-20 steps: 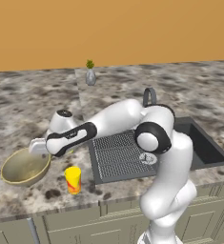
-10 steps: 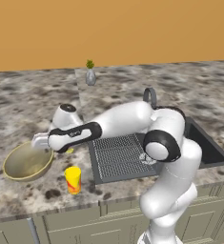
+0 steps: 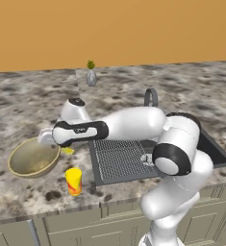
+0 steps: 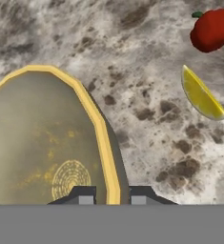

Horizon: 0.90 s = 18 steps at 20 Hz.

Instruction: Remove the lemon wedge and bell pepper from the sink. Then move the bowl and cup from the counter to the sink for washing.

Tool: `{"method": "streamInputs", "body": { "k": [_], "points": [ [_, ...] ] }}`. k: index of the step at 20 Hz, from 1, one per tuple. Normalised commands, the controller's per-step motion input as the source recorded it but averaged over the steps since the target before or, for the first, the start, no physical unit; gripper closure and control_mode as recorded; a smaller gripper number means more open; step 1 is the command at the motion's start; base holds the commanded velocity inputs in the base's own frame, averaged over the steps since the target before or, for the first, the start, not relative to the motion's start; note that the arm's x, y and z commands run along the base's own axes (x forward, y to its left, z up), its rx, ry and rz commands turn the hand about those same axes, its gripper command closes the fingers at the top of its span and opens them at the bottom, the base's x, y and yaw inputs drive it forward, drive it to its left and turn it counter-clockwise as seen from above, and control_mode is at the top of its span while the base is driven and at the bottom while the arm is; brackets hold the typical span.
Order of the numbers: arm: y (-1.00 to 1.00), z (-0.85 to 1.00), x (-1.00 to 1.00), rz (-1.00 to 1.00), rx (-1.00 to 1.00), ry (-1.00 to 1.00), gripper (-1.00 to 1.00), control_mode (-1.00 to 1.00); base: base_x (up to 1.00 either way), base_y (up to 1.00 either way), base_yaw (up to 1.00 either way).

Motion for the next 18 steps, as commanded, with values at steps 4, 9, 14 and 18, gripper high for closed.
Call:
{"method": "streamInputs", "body": {
  "k": [4, 9, 14, 18],
  "points": [
    [-0.29, 0.26, -0.07, 0.00, 0.04, 0.00, 1.00, -1.00, 0.00, 0.00, 0.00],
    [-0.33, 0.25, -0.08, 0.00, 0.05, -0.01, 1.00, -1.00, 0.00, 0.00, 0.00],
    [-0.36, 0.21, -0.13, 0.00, 0.07, -0.02, 1.00, -1.00, 0.00, 0.00, 0.00],
    [-0.38, 0.19, -0.17, 0.00, 0.11, 0.00, 1.00, -1.00, 0.00, 0.00, 0.00]
  ]
}}
